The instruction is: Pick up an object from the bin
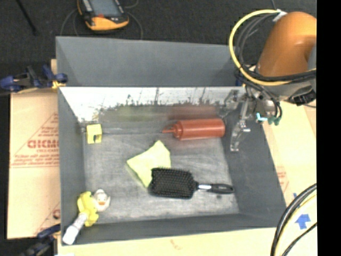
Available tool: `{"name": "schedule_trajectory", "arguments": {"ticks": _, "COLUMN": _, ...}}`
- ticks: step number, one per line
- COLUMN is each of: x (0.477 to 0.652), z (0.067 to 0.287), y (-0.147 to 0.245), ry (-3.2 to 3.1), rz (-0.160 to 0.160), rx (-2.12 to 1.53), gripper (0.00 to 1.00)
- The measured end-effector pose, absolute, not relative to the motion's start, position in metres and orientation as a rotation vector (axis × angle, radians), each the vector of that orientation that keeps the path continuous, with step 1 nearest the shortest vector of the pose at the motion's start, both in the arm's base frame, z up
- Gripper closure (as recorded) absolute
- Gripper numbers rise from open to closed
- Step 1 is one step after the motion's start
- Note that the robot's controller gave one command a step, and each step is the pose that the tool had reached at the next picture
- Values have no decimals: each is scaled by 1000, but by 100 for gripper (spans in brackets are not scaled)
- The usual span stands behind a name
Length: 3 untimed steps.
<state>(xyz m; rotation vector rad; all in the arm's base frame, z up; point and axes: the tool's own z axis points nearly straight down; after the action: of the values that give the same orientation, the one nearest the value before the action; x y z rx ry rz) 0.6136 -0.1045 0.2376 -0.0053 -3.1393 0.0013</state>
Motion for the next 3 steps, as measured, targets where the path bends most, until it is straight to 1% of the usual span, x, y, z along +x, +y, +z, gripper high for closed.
{"name": "schedule_trajectory", "arguments": {"ticks": 1, "x": 615, "z": 242, "y": -104, "ry": -3147, "rz": 3, "rx": -2, "gripper": 0}}
{"name": "schedule_trajectory", "arguments": {"ticks": 2, "x": 629, "z": 164, "y": -76, "ry": -3150, "rz": 0, "rx": -96, "gripper": 0}}
{"name": "schedule_trajectory", "arguments": {"ticks": 3, "x": 642, "z": 139, "y": -70, "ry": -3143, "rz": 1, "rx": -57, "gripper": 0}}
